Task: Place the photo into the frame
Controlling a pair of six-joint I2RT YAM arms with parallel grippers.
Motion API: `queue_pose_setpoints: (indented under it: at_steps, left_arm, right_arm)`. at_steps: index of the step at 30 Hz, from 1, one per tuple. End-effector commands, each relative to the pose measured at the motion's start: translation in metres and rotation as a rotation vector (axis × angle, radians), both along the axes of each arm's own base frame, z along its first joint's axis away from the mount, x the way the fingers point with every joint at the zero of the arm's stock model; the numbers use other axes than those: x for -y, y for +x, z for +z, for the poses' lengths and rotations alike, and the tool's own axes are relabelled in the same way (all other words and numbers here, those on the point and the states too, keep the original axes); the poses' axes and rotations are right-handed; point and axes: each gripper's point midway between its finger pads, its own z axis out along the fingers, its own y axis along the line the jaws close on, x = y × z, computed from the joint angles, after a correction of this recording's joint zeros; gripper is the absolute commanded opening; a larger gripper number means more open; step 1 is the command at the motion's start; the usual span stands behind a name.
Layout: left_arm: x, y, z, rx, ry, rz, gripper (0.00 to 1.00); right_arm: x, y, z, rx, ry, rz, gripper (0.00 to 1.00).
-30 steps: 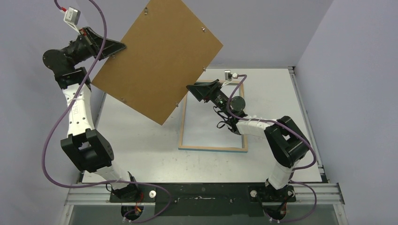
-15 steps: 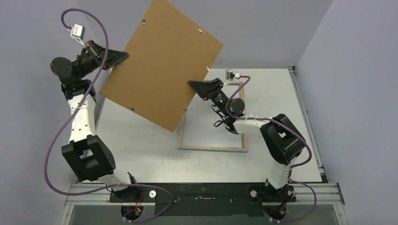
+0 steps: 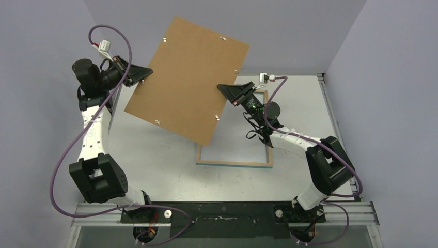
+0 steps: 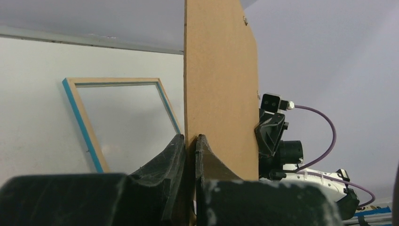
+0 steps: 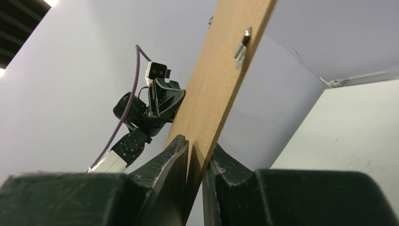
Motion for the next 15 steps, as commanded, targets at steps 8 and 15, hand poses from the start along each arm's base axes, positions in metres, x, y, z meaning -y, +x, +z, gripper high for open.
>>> queue_pose_setpoints:
  at_steps: [8, 15]
  left_arm:
    - [0.022, -0.012, -0.029, 0.028, 0.186, -0.081, 0.65]
    - [0.004, 0.004, -0.101, -0.133, 0.378, -0.046, 0.73]
  right_arm:
    - [0.062, 0.016, 0.034, 0.002, 0.033, -0.04, 0.05]
    - [0.112, 0.041, 0.01, -0.177, -0.099, 0.007, 0.05]
